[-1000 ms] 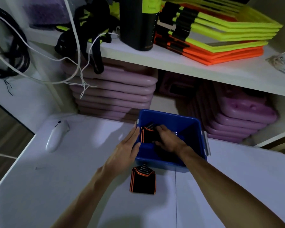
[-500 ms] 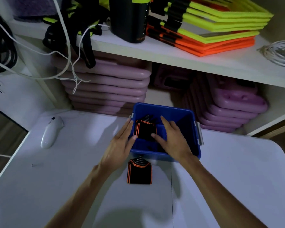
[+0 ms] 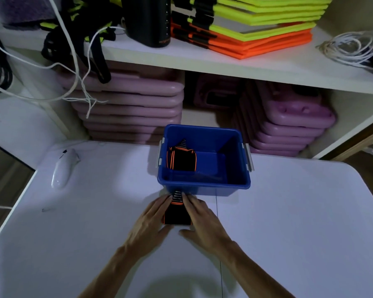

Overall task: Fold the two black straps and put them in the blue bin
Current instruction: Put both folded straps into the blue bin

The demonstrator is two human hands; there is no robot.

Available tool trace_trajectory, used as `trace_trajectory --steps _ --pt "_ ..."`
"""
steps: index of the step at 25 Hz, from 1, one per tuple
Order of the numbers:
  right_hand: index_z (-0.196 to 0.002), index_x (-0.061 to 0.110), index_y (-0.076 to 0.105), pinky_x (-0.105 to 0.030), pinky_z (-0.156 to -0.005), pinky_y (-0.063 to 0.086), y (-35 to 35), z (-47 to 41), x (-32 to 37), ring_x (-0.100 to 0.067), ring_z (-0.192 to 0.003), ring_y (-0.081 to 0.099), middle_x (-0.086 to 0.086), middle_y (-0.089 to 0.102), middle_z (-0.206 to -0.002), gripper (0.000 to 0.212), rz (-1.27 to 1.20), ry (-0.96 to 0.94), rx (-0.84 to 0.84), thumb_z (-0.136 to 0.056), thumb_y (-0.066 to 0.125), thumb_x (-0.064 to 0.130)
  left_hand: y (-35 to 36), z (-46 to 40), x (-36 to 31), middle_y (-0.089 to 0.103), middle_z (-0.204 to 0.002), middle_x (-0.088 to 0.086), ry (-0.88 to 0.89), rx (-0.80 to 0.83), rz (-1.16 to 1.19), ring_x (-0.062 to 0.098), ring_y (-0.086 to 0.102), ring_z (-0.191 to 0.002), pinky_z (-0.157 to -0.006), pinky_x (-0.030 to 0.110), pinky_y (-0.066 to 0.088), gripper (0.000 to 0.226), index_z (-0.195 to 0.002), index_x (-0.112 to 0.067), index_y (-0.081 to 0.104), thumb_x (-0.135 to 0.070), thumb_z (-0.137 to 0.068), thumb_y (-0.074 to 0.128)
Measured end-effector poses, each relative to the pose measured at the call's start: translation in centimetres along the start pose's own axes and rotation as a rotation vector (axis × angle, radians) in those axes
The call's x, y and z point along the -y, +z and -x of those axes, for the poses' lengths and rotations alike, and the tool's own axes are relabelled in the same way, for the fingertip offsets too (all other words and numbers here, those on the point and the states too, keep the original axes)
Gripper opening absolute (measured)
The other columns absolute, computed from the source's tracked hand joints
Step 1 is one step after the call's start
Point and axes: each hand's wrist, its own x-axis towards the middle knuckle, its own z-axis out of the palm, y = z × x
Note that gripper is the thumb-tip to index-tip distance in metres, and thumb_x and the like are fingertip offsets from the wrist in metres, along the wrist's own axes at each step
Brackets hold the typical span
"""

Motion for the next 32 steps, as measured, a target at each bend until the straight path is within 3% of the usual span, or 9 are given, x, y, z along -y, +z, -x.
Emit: trace_trajectory --steps 5,9,11,14,17,19,22,26,32 --pt "-0.147 0.016 0.033 -0.043 -0.107 0.043 0.1 0.3 0.3 -0.022 -0.132 0.041 -0.006 0.042 -0.148 0.071 -0.091 0.03 -0.039 -0.091 0.05 0.056 -0.5 0.8 -0.5 0.052 -0.14 0.002 0.031 0.042 0.064 0.021 0.05 -0.127 -0.096 0.041 0.051 0.061 -0.138 -0.011 0.046 -0.038 -0.086 0.064" --pt "-0.146 0.022 0.034 -0.037 -0.109 0.041 -2.4 2.8 -0.1 -0.014 -0.134 0.036 0.002 0.038 -0.149 0.066 -0.136 -0.011 -0.073 -0.091 0.066 0.039 -2.9 0.9 -3.3 0.051 -0.141 -0.002 0.125 -0.014 0.062 0.016 0.048 -0.129 -0.098 0.038 0.049 0.053 -0.137 -0.015 0.05 -0.038 -0.09 0.06" --pt "-0.144 0.022 0.035 -0.032 -0.108 0.043 -5.0 3.5 -0.2 -0.013 -0.132 0.035 0.006 0.036 -0.147 0.066 -0.103 -0.049 -0.172 -0.088 0.068 0.032 -5.2 -0.6 -4.9 0.052 -0.138 0.002 0.161 -0.166 0.067 0.017 0.049 -0.128 -0.103 0.032 0.044 0.044 -0.13 -0.012 0.057 -0.035 -0.093 0.057" --pt "-0.137 0.017 0.044 -0.017 -0.109 0.032 -9.8 3.3 -0.1 -0.011 -0.129 0.038 0.004 0.04 -0.143 0.059 -0.093 -0.07 -0.36 -0.087 0.061 0.042 -8.0 -5.2 -5.7 0.051 -0.136 0.007 0.077 -0.386 0.067 0.017 0.047 -0.125 -0.106 0.022 0.035 0.038 -0.127 -0.01 0.059 -0.028 -0.095 0.049" --pt "-0.13 0.009 0.053 -0.02 -0.107 0.027 -13.9 0.1 -1.0 -0.017 -0.121 0.038 -0.003 0.05 -0.138 0.059 0.014 -0.053 -0.444 -0.081 0.076 0.033 -7.8 -10.5 -3.7 0.038 -0.151 0.011 -0.039 -0.293 -0.003 0.025 0.035 -0.139 -0.113 0.035 0.033 0.051 -0.14 -0.012 0.045 -0.039 -0.098 0.037" --pt "-0.131 0.006 0.054 -0.025 -0.108 0.028 -15.3 -3.1 -2.7 -0.023 -0.119 0.039 -0.008 0.051 -0.139 0.062 0.032 0.034 -0.364 -0.078 0.082 0.019 -6.2 -12.7 -2.1 0.017 -0.159 0.009 -0.089 -0.159 -0.038 0.025 0.015 -0.148 -0.118 0.043 0.025 0.073 -0.148 -0.011 0.03 -0.06 -0.095 0.018" --pt "-0.133 0.006 0.049 -0.042 -0.104 0.041 -15.0 -7.4 -5.1 -0.031 -0.116 0.045 -0.011 0.046 -0.139 0.06 0.086 0.166 -0.186 -0.08 0.076 0.005 -4.3 -13.5 -0.8 -0.002 -0.159 0.002 -0.123 -0.103 0.029 0.022 0.002 -0.148 -0.12 0.038 0.02 0.093 -0.151 -0.012 0.017 -0.074 -0.085 -0.001" --pt "-0.132 0.007 0.042 -0.044 -0.1 0.038 -11.9 -11.2 -6.6 -0.037 -0.115 0.045 -0.014 0.043 -0.134 0.051 0.207 0.294 -0.014 -0.085 0.055 -0.009 -4.2 -13.1 -0.3 -0.01 -0.158 -0.004 -0.095 -0.069 0.087 0.017 0.002 -0.149 -0.115 0.018 0.007 0.089 -0.152 -0.017 0.009 -0.074 -0.084 -0.003" --pt "-0.138 0.016 0.032 -0.049 -0.098 0.045 -10.2 -13.3 -7.5 -0.042 -0.107 0.056 -0.017 0.032 -0.137 0.06 -0.03 0.461 0.004 -0.087 0.049 -0.01 -4.0 -13.1 -0.3 -0.008 -0.16 -0.005 -0.089 -0.101 0.091 0.013 0.003 -0.148 -0.113 0.021 0.018 0.08 -0.151 -0.022 0.013 -0.07 -0.088 0.001"
